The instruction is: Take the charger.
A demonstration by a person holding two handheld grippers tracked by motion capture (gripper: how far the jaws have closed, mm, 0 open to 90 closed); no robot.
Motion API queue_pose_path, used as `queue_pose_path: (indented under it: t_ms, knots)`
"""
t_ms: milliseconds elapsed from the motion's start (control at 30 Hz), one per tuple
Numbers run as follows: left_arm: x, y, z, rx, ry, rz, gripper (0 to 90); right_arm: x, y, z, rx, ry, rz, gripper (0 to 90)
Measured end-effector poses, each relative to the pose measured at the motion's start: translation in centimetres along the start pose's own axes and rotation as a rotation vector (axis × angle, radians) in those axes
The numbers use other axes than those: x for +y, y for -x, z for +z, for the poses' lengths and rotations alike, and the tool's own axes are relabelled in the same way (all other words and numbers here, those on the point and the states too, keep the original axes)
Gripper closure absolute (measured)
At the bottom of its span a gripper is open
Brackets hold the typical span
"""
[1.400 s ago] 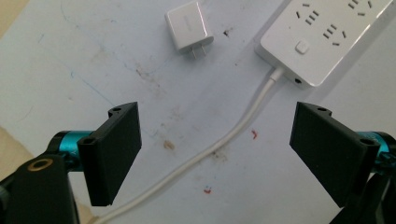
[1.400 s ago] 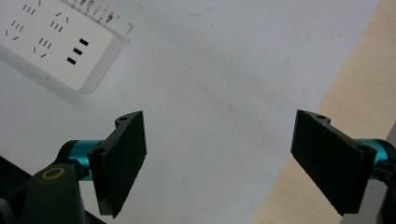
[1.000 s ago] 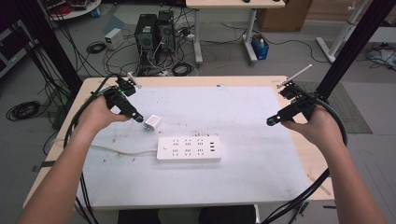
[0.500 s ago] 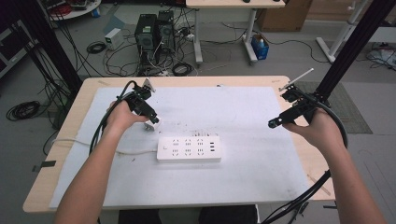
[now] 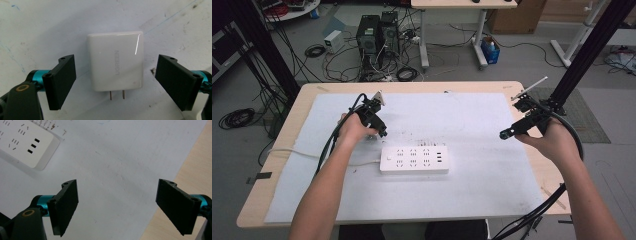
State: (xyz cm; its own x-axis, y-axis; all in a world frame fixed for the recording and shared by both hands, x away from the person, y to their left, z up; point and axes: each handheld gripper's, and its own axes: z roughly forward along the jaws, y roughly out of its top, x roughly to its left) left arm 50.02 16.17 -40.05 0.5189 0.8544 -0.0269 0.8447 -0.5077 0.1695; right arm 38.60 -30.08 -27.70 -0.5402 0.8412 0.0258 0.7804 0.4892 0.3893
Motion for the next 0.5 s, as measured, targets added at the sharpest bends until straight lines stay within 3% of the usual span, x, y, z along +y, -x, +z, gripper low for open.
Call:
queue_pose_path:
  t_ms: [300,500]
  knots:
    - [0.25,0.22,0.69,0.006,-0.015,0.004,27.5,-0.09,0.17,0.48,0.003,-0.008,0.003,17.8]
    - [0.15,0.05,0.87,0.005,-0.024,-0.007,40.0,-0.02,0.16,0.69,0.006,-0.011,0.009,17.7]
